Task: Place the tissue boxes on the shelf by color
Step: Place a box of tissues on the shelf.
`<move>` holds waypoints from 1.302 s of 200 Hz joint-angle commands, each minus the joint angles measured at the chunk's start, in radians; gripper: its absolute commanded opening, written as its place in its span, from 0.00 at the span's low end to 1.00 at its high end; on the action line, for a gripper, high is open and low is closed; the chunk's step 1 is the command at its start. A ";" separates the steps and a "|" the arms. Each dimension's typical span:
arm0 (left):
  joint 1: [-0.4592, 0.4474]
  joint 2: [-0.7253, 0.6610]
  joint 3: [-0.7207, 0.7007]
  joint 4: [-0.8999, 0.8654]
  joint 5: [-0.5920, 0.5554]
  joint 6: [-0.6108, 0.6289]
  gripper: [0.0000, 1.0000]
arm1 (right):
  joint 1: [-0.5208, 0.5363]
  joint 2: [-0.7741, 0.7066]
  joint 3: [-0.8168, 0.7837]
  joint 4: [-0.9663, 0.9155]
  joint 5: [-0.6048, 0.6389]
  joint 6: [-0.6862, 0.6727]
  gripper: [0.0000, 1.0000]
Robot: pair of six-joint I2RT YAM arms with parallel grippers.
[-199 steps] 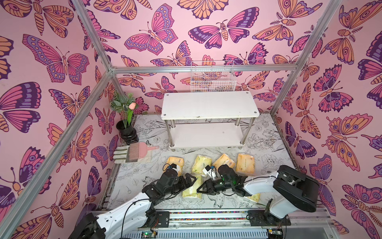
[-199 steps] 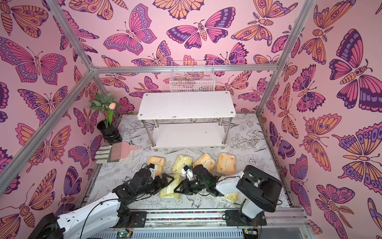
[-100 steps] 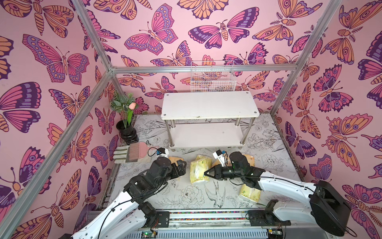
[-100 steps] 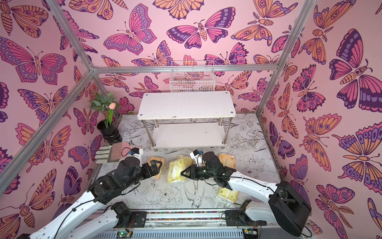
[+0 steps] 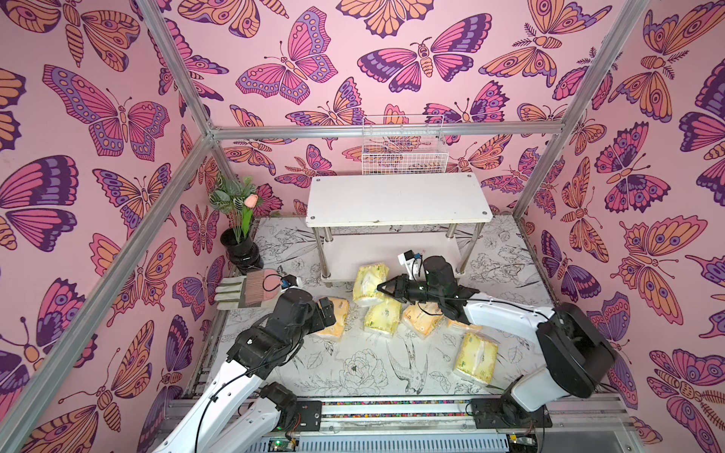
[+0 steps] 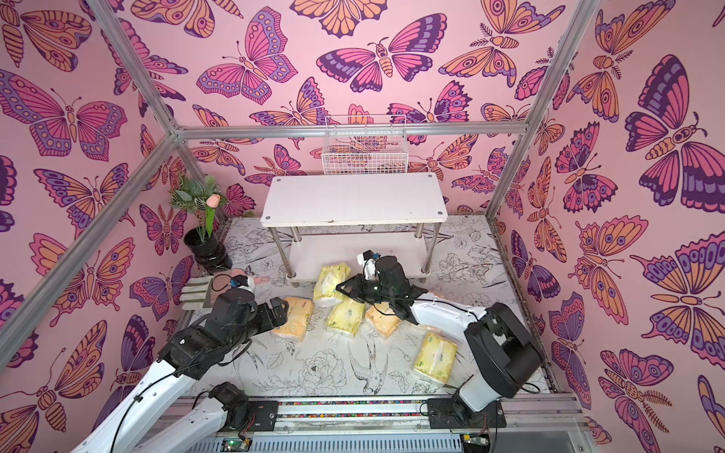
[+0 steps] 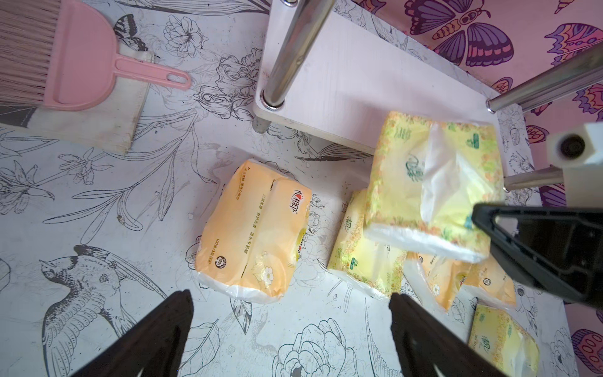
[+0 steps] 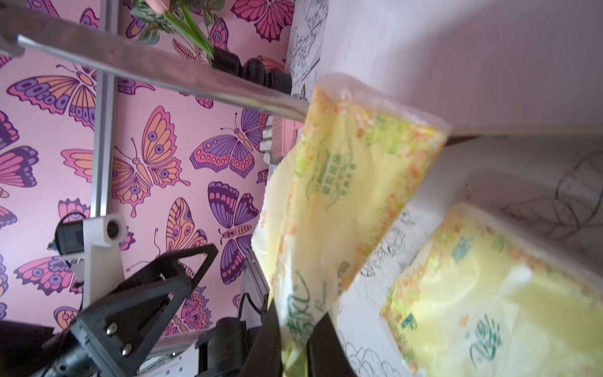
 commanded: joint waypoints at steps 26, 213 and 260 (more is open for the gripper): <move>0.017 -0.007 -0.018 -0.045 0.018 0.035 1.00 | -0.068 0.240 0.154 0.266 0.020 0.086 0.14; 0.032 -0.022 -0.057 -0.036 0.008 0.025 1.00 | -0.134 0.378 0.354 -0.017 0.100 -0.052 0.69; 0.033 -0.029 -0.064 -0.036 0.012 0.022 1.00 | -0.134 0.437 0.433 -0.025 0.077 -0.015 0.69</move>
